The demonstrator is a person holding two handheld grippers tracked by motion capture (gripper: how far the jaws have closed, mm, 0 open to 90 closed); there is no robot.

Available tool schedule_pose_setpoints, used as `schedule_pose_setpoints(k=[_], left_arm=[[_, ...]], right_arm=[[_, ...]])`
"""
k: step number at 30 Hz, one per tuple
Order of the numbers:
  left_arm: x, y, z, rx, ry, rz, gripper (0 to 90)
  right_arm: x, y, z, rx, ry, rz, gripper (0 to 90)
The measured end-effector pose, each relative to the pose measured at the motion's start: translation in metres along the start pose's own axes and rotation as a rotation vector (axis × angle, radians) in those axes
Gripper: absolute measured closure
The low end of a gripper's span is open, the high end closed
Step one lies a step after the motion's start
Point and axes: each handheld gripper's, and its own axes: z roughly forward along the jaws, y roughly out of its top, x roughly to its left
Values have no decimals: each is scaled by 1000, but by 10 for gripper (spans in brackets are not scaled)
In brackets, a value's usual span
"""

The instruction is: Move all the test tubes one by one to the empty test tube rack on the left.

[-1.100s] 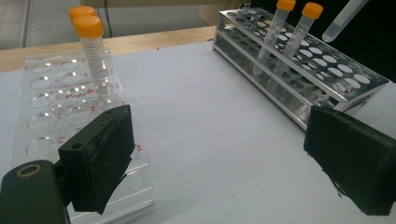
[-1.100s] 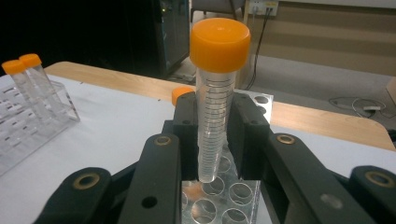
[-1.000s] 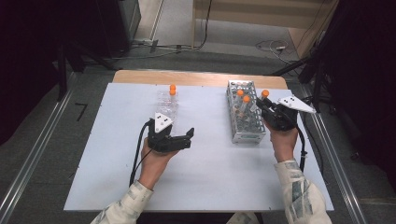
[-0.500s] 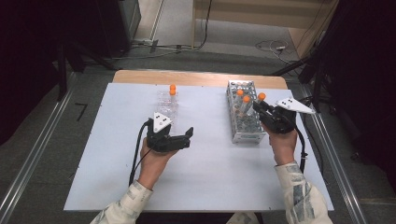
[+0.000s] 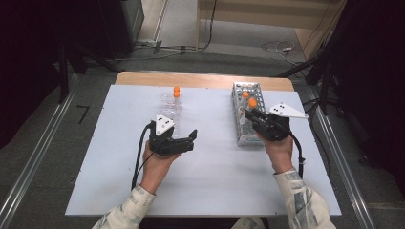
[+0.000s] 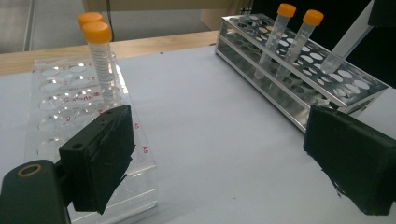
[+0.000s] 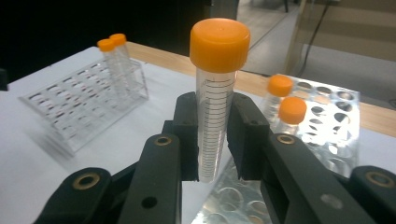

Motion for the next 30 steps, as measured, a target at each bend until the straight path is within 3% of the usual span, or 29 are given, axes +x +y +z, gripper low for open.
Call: schedule_pose_setpoints(k=[23, 30], left_arm=[[-2, 1, -2, -8, -7, 2, 93], [-7, 2, -3, -17, -25, 13, 113]], right_arm=[[50, -15, 25, 76, 129, -79, 722], [68, -25, 38, 126, 172, -110, 721]])
